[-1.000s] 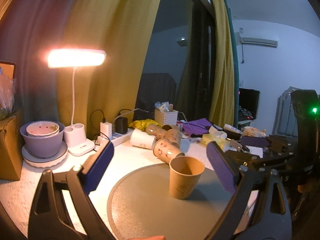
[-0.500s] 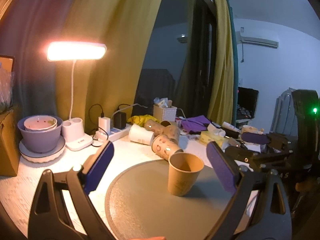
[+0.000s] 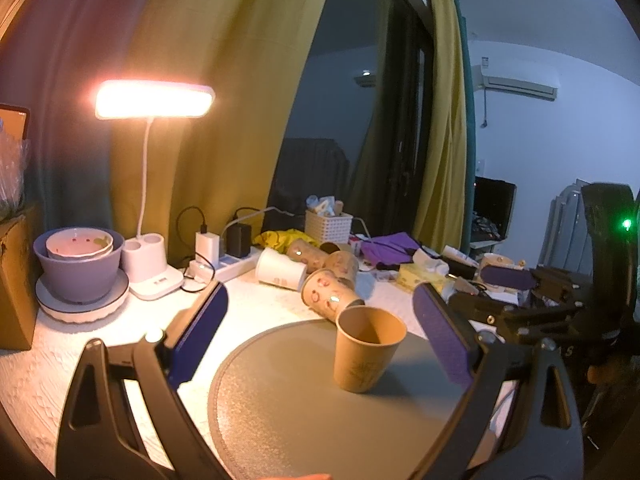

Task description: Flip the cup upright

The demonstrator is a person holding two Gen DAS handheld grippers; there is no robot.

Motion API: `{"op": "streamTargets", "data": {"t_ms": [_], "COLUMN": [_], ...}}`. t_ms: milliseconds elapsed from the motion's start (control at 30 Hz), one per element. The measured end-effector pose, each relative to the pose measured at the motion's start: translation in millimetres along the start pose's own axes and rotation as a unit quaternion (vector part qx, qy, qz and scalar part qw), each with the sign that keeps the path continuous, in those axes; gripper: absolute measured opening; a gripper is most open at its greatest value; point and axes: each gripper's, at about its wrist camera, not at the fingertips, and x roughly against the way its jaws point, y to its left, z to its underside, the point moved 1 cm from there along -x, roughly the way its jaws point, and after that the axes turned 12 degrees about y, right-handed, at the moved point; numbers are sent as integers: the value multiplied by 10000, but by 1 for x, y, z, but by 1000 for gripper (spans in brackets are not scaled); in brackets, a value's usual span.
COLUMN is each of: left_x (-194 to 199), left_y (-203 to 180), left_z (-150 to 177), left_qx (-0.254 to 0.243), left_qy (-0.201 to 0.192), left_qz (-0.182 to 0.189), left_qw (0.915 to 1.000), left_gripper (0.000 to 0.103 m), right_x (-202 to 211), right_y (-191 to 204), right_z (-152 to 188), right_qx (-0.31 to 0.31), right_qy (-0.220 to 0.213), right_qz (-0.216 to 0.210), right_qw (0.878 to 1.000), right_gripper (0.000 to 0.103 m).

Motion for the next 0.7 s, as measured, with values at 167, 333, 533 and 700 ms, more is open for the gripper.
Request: {"op": "streamTargets", "data": {"t_ms": [167,333,533,700], "left_x": [0,0,1,1], "left_y": [0,0,0,0], "left_z": [0,0,-1,-1], "left_qx": [7,6,6,5], "left_qy": [-12,-9,-11,-9], "left_qz": [4,-3,2,6], "left_qw": [10000,10000,10000,10000], "left_gripper": [95,95,95,95], "right_x": [0,0,-1,-1], "right_y": [0,0,-2,-2], "right_z": [0,0,-1,-1], "right_qx": [4,-1,-22,-21], "right_qy": [-3,-8,6,2], "right_qz": [1,0,6,1], "right_qw": [10000,10000,10000,10000], "right_gripper": [78,78,78,78]}}
